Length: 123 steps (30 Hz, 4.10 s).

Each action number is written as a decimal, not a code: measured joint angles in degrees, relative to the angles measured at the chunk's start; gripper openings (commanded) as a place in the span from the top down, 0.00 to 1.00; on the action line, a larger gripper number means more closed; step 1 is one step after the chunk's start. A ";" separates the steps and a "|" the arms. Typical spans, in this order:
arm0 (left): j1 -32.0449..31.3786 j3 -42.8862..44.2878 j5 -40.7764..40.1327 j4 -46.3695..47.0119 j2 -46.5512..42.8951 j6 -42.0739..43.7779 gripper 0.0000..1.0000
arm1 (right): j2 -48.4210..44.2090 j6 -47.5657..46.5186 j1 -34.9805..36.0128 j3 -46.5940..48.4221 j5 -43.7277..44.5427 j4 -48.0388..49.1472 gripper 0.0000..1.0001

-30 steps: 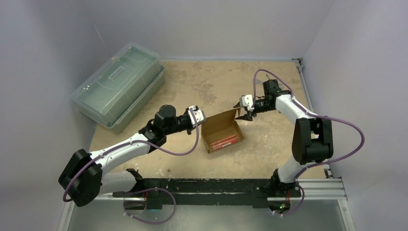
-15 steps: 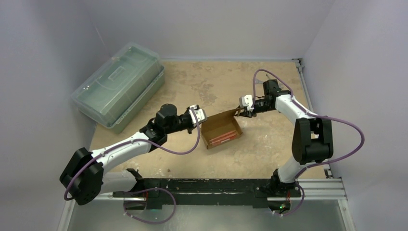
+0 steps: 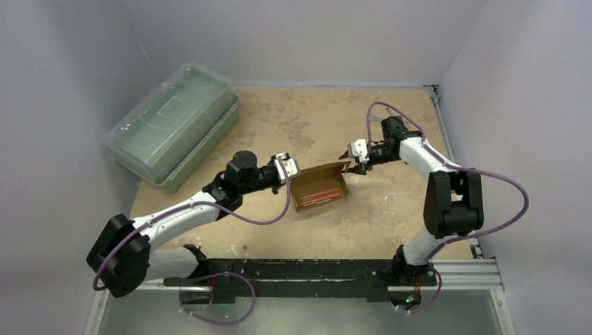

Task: Fold the paper box
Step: Close the paper box at the center of the board.

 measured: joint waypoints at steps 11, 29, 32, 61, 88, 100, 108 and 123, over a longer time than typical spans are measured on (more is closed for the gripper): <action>0.02 0.00 0.15 -0.15 0.00 0.66 1.00 | 1.51 -4.07 1.75 5.05 1.46 -3.93 0.70; 0.00 0.00 -0.31 -1.51 0.00 2.69 1.00 | 0.04 -3.61 2.62 4.76 3.26 -7.21 0.19; 0.00 0.00 -0.31 -1.57 0.00 3.15 1.00 | -1.49 -3.80 2.05 4.76 3.30 -8.07 0.13; 0.00 0.24 -0.26 -1.88 0.02 1.01 1.00 | -16.96 36.57 14.19 1.95 18.25 7.08 0.71; 0.00 0.55 -20.76 -2.91 -14.47 -30.45 0.48 | -20.94 36.15 15.91 -4.72 22.40 10.34 1.00; 2.43 -18.99 -41.51 -3.65 -22.47 -51.52 0.74 | -19.69 37.86 15.91 -4.66 22.34 10.27 1.00; 3.02 -17.38 -37.75 7.21 -3.06 -52.81 0.74 | -18.51 38.60 15.91 -3.48 22.08 10.12 1.00; 4.68 -10.78 -28.04 19.87 12.68 -52.43 0.77 | -17.16 42.80 15.91 -2.25 21.90 11.82 1.00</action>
